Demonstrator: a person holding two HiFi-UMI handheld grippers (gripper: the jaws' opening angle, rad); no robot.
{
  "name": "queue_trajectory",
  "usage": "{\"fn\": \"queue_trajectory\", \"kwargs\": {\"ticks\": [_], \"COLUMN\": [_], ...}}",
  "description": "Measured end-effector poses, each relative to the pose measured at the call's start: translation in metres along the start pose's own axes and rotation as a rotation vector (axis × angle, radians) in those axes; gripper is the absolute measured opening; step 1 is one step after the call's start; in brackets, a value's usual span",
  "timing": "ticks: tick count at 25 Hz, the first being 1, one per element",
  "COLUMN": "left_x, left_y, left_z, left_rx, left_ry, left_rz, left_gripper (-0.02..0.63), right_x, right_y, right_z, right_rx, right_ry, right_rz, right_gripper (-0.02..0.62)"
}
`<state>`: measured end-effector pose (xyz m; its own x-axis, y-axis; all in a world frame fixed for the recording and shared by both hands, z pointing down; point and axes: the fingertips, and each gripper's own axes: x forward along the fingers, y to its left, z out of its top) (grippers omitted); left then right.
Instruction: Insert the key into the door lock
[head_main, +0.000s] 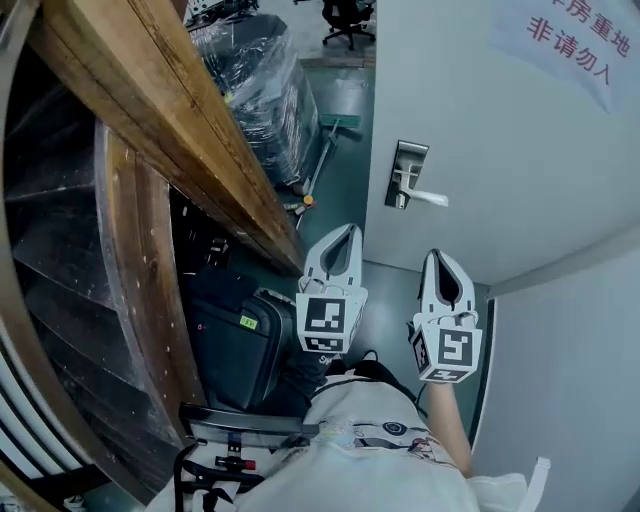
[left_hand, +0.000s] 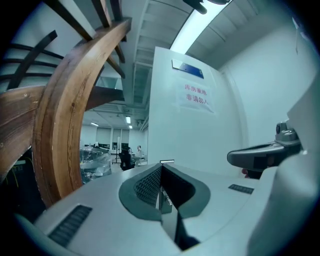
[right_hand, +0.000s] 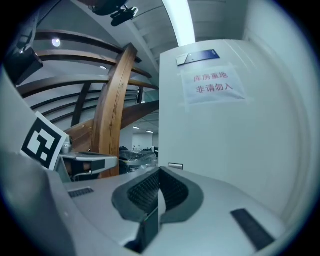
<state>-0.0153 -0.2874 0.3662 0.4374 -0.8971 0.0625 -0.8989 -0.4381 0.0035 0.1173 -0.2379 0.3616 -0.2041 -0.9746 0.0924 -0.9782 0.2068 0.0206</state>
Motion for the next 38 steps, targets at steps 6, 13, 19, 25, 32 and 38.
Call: {"fn": "queue_trajectory", "kwargs": {"ticks": [6,13,19,25,32,38], "left_x": [-0.018,-0.014,-0.015,-0.013,-0.011,-0.009], "left_y": [-0.017,-0.020,-0.015,-0.012,-0.012,-0.010], "left_z": [-0.007,0.003,0.003,0.001,-0.001,-0.004], "left_rx": [-0.003,0.006,0.005,0.005,0.010,0.011], "left_ry": [0.027,-0.005,-0.005,0.000,0.007,0.014], "left_rz": [-0.019,-0.029,-0.027,-0.025,-0.028,-0.032], "left_gripper": [0.005,0.005,0.005,0.005,0.005,0.005], "right_x": [-0.016,-0.014,-0.011,-0.008,-0.005,-0.003], "right_y": [0.002,0.004,0.011,0.014,0.013,0.012], "right_z": [0.010,0.016,0.017,0.014,0.010,0.009], "right_rx": [0.017,0.002,-0.037,-0.030,-0.026,-0.032], "right_ry": [-0.042,-0.060,-0.052,-0.045,-0.037,-0.034], "right_rz": [-0.016,-0.013,-0.018,-0.012,-0.011,-0.017], "right_gripper": [0.008,0.008,0.006,0.006,0.006,0.005]}}
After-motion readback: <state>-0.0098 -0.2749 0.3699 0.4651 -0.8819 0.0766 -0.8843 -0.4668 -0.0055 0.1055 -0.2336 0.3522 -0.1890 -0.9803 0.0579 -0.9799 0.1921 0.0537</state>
